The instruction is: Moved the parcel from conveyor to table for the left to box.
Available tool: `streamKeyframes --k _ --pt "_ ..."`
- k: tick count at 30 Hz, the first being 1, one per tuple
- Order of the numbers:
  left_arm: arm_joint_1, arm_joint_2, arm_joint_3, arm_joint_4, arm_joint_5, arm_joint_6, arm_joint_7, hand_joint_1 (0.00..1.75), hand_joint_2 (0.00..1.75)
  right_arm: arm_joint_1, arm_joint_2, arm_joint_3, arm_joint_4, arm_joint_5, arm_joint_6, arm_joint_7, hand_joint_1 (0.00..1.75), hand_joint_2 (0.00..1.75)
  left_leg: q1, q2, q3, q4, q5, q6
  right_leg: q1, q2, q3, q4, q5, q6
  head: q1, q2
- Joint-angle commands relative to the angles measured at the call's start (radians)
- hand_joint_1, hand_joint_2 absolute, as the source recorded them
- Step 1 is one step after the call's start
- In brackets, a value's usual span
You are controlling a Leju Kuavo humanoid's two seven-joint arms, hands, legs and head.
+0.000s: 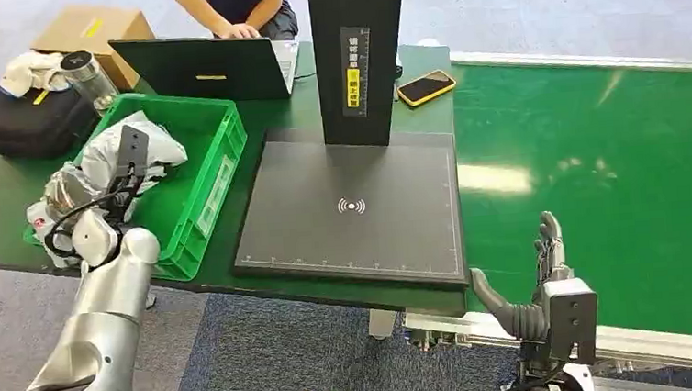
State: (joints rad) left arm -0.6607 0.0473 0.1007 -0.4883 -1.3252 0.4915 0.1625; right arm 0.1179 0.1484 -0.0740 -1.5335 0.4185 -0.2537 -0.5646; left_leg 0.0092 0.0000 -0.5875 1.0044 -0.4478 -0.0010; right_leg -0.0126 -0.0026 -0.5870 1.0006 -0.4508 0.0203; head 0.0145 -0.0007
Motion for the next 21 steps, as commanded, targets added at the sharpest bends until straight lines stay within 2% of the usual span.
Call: streamKeyframes --k 1,2,4,5,7,8,10,11,12,13,14,15,16,18,19,20,21 --pt "-0.050 0.011 0.075 0.068 0.019 0.175 -0.108 0.00 1.75 -0.014 -0.015 0.027 0.033 -0.016 -0.006 0.007 0.00 1.75 0.001 0.001 0.003 -0.001 -0.001 0.000 0.001 0.001 0.003 -0.001 -0.001 -0.001 0.000 0.000" --pt "-0.053 0.011 0.076 0.069 0.020 0.172 -0.108 0.00 1.75 -0.016 -0.016 0.027 0.034 -0.017 -0.006 0.008 0.00 1.75 0.000 0.001 0.002 -0.001 -0.001 0.000 0.000 0.001 0.003 -0.001 -0.001 -0.001 -0.001 0.000" --pt "-0.010 -0.007 0.120 -0.065 0.049 0.207 -0.208 0.00 1.75 -0.023 -0.026 0.036 0.041 -0.027 -0.009 0.008 0.00 1.75 0.001 0.001 0.003 -0.001 -0.001 0.000 0.001 0.001 0.003 -0.001 0.000 -0.001 0.000 0.000" --pt "-0.010 -0.007 0.120 -0.065 0.049 0.207 -0.208 0.00 1.75 -0.023 -0.026 0.036 0.041 -0.027 -0.009 0.008 0.00 1.75 0.001 0.000 0.002 0.000 -0.001 0.000 0.001 0.000 0.002 -0.001 0.000 -0.001 0.000 0.000" --pt "0.044 -0.037 0.181 -0.223 0.045 0.207 -0.311 0.00 1.75 -0.030 -0.032 0.044 0.051 -0.033 -0.012 0.008 0.00 1.75 0.001 0.001 0.002 -0.001 -0.001 0.000 0.001 0.001 0.003 -0.001 0.000 -0.001 0.000 0.000" --pt "0.044 -0.037 0.181 -0.223 0.045 0.207 -0.311 0.00 1.75 -0.030 -0.032 0.044 0.051 -0.033 -0.012 0.008 0.00 1.75 0.000 0.001 0.001 0.000 -0.001 0.000 0.001 0.001 0.001 -0.001 0.000 -0.001 0.000 0.000" --pt "0.083 -0.104 0.299 -0.392 0.055 0.207 -0.476 0.00 1.75 -0.035 -0.033 0.048 0.057 -0.038 -0.017 0.007 0.00 1.75 0.001 0.001 0.002 -0.001 -0.001 0.000 0.001 0.001 0.003 -0.002 0.000 -0.001 -0.001 0.000" --pt "0.083 -0.104 0.299 -0.392 0.055 0.207 -0.476 0.00 1.75 -0.035 -0.033 0.048 0.057 -0.038 -0.017 0.007 0.00 1.75 0.001 0.000 0.000 0.000 0.000 0.000 0.001 0.000 0.001 -0.001 0.000 0.000 0.000 0.000" --pt "0.098 -0.176 0.414 -0.501 0.110 0.207 -0.666 0.00 1.75 -0.037 -0.032 0.048 0.056 -0.047 -0.023 0.004 0.00 1.75 0.000 0.000 0.000 0.000 0.000 0.000 0.000 0.000 0.000 -0.001 0.000 0.000 0.000 0.000" --pt "0.101 -0.198 0.445 -0.532 0.117 0.207 -0.722 0.00 1.75 -0.037 -0.032 0.048 0.055 -0.050 -0.024 0.002 0.00 1.75 0.000 -0.001 0.002 -0.001 -0.001 0.000 0.001 -0.001 0.003 -0.002 0.000 0.000 0.000 0.000" --pt "0.101 -0.198 0.445 -0.532 0.117 0.207 -0.722 0.00 1.75 -0.037 -0.032 0.048 0.055 -0.050 -0.024 0.002 0.00 1.75 0.001 0.000 0.000 0.000 -0.001 0.000 0.001 0.000 0.001 -0.001 0.000 0.000 -0.001 0.000" --pt "0.094 -0.224 0.476 -0.533 0.161 0.207 -0.787 0.00 1.75 -0.039 -0.033 0.049 0.054 -0.051 -0.025 0.002 0.00 1.75 0.000 0.000 0.000 0.000 0.000 0.000 0.000 0.000 0.001 -0.001 0.000 0.000 0.000 0.000" --pt "0.090 -0.242 0.484 -0.530 0.234 0.207 -0.861 0.00 1.75 -0.040 -0.034 0.049 0.052 -0.052 -0.027 0.002 0.00 1.75 0.000 0.001 0.002 0.000 -0.001 0.001 0.001 0.001 0.003 -0.001 0.000 0.000 0.000 0.000" --pt "0.103 -0.248 0.454 -0.525 0.297 0.207 -0.861 0.00 1.75 -0.041 -0.033 0.048 0.050 -0.052 -0.030 0.002 0.00 1.75 0.000 0.000 0.001 0.000 0.000 0.000 0.000 0.000 0.002 -0.001 0.000 0.000 0.000 0.000" --pt "0.089 -0.240 0.427 -0.435 0.443 0.184 -0.861 0.00 1.75 -0.040 -0.032 0.044 0.047 -0.051 -0.032 0.002 0.00 1.75 0.000 0.001 0.003 -0.001 0.000 0.000 0.000 0.001 0.003 -0.002 0.000 -0.001 0.000 0.000" --pt "0.094 -0.213 0.371 -0.411 0.498 0.207 -0.854 0.00 1.75 -0.039 -0.029 0.040 0.045 -0.051 -0.035 0.002 0.00 1.75 0.000 0.000 0.002 -0.001 0.000 0.000 0.000 0.000 0.003 -0.001 0.000 -0.001 0.000 0.000" --pt "0.114 -0.194 0.297 -0.408 0.623 0.159 -0.825 0.00 1.75 -0.036 -0.028 0.033 0.043 -0.052 -0.037 0.000 0.00 1.75 0.000 -0.002 0.002 -0.001 0.000 0.000 0.000 -0.002 0.003 -0.001 0.000 0.000 0.000 0.000"
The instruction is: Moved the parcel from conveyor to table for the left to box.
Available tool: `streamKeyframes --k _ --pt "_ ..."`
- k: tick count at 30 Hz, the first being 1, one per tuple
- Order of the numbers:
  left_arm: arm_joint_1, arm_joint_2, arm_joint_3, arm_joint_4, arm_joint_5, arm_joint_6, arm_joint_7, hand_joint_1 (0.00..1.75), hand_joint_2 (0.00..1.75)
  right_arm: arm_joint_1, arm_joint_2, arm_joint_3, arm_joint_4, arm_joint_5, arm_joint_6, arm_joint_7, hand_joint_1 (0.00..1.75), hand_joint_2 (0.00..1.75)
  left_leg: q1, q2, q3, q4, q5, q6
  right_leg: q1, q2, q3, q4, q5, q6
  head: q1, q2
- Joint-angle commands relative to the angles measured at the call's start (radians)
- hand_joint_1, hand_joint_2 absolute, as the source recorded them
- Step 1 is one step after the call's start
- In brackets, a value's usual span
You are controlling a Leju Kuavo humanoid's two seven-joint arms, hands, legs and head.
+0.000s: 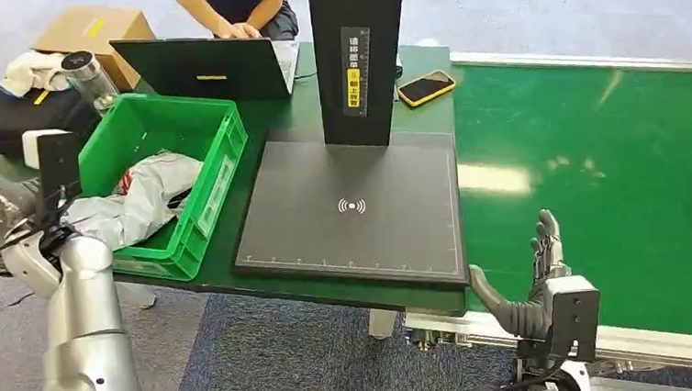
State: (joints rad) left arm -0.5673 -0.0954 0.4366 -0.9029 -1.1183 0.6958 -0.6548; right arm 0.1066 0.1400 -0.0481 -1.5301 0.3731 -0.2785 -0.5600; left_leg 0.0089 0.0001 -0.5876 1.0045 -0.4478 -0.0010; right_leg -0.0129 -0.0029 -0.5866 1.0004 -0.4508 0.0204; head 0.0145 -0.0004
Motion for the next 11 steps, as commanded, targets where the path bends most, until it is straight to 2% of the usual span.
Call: streamKeyframes --k 1,2,6,7,9,10,11 --pt "0.038 -0.042 -0.093 -0.004 0.538 -0.131 0.008 0.00 1.75 -0.022 -0.020 0.001 0.038 -0.010 -0.013 -0.007 0.00 1.75 0.000 -0.002 0.005 -0.003 0.001 0.000 0.000 -0.002 0.005 -0.002 0.000 -0.001 -0.001 0.000" --pt "0.050 -0.034 -0.125 -0.009 0.567 -0.126 0.013 0.00 1.75 -0.020 -0.021 -0.003 0.037 -0.013 -0.010 -0.010 0.00 1.75 0.000 -0.002 0.004 -0.002 0.001 0.000 0.000 -0.002 0.004 -0.002 0.000 -0.001 0.000 0.000" --pt "0.085 -0.024 -0.244 -0.007 0.782 -0.402 0.031 0.00 1.75 -0.013 -0.022 -0.020 0.038 -0.016 -0.008 -0.024 0.00 1.75 0.000 -0.002 0.003 -0.001 0.000 0.000 0.000 -0.003 0.003 -0.001 0.000 -0.001 0.000 0.000" --pt "0.090 -0.023 -0.266 0.009 0.871 -0.581 0.042 0.00 1.75 -0.015 -0.025 -0.021 0.043 -0.015 -0.006 -0.027 0.00 1.75 0.000 -0.004 0.004 -0.002 0.000 0.000 0.001 -0.004 0.005 -0.002 0.000 -0.001 -0.001 0.000" --pt "0.099 -0.020 -0.292 0.030 0.917 -0.638 0.040 0.00 1.75 -0.021 -0.025 -0.025 0.052 -0.015 -0.001 -0.032 0.00 1.75 0.000 -0.001 0.003 -0.001 0.000 0.000 0.000 -0.002 0.004 -0.001 0.000 -0.001 -0.001 0.000" --pt "0.102 -0.016 -0.317 0.052 0.968 -0.753 0.050 0.00 1.75 -0.026 -0.027 -0.025 0.059 -0.013 0.002 -0.035 0.00 1.75 0.000 -0.001 0.005 -0.002 0.000 0.000 0.000 -0.001 0.005 -0.003 0.000 -0.001 0.000 0.000" --pt "0.109 -0.023 -0.327 0.061 0.987 -0.800 0.047 0.00 1.75 -0.028 -0.028 -0.024 0.061 -0.013 0.004 -0.036 0.00 1.75 0.000 -0.001 0.004 -0.002 0.000 0.001 0.000 -0.001 0.005 -0.002 0.000 -0.001 0.000 0.000"
